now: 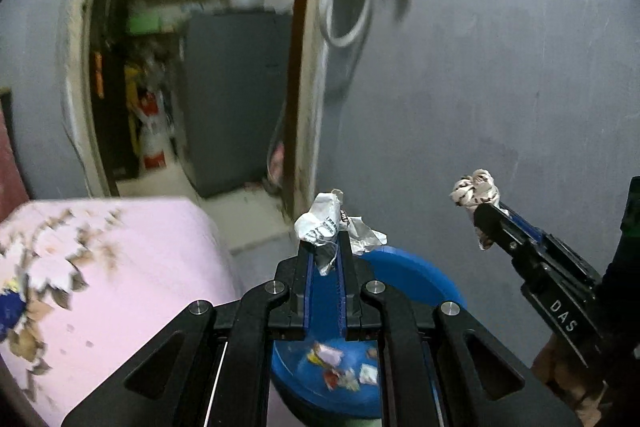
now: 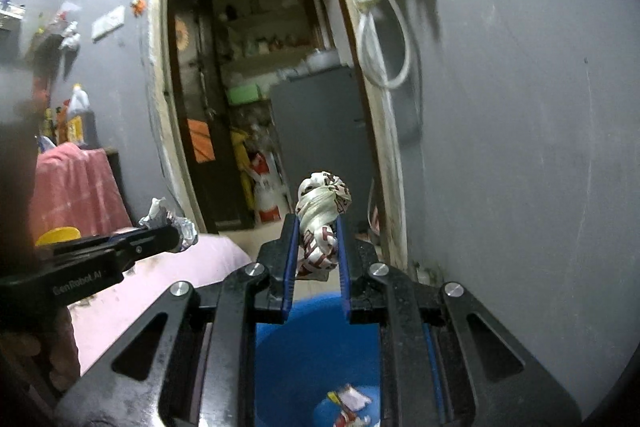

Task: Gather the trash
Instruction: 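Carry both wrappers over the blue basin and open both tools to release them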

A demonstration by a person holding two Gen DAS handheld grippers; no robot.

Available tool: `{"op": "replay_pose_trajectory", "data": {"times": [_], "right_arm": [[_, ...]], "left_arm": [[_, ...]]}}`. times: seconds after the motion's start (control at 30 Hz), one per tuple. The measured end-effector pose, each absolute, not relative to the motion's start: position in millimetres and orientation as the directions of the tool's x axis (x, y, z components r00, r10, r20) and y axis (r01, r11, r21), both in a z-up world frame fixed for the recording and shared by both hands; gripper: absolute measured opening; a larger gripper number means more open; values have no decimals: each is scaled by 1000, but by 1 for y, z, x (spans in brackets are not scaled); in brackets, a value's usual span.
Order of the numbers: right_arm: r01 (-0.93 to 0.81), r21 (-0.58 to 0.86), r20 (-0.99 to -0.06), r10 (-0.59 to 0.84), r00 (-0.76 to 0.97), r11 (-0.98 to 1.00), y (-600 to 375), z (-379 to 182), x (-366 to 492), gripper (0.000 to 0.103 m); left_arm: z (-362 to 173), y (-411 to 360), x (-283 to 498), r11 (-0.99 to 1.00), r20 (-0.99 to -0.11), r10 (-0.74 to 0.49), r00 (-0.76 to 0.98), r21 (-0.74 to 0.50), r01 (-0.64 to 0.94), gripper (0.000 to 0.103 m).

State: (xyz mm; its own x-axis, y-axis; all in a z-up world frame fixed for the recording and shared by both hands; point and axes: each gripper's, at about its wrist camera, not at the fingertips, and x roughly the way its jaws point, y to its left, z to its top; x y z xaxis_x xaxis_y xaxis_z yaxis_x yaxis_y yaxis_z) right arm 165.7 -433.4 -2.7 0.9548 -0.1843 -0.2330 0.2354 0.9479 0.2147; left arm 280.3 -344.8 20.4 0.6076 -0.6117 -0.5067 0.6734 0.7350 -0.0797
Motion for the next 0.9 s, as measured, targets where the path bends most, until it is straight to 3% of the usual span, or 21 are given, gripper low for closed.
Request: {"op": "replay_pose_trajectory", "data": {"times": [0.27,0.4,0.63,0.9], "right_arm": [[250,264,-368,-142,919,931,-451,-46,187,30],[252,283,-407,-122,905,926,-455,-57,193,31],[257,297,-423,-114,899,920,-456,-55,195,33],[235,278,-358,-127,925,931,-441,-20,182,39]], "left_arm": [[-18,-369,310,736,-644,-570,510,-126,665,9],[-31,-368,317,748,-681,-551,482,-146,648,23],[-29,-355,314,763,-676,-544,496,-153,628,29],[7,-314,303,785,-581,-571,580,-179,594,37]]}}
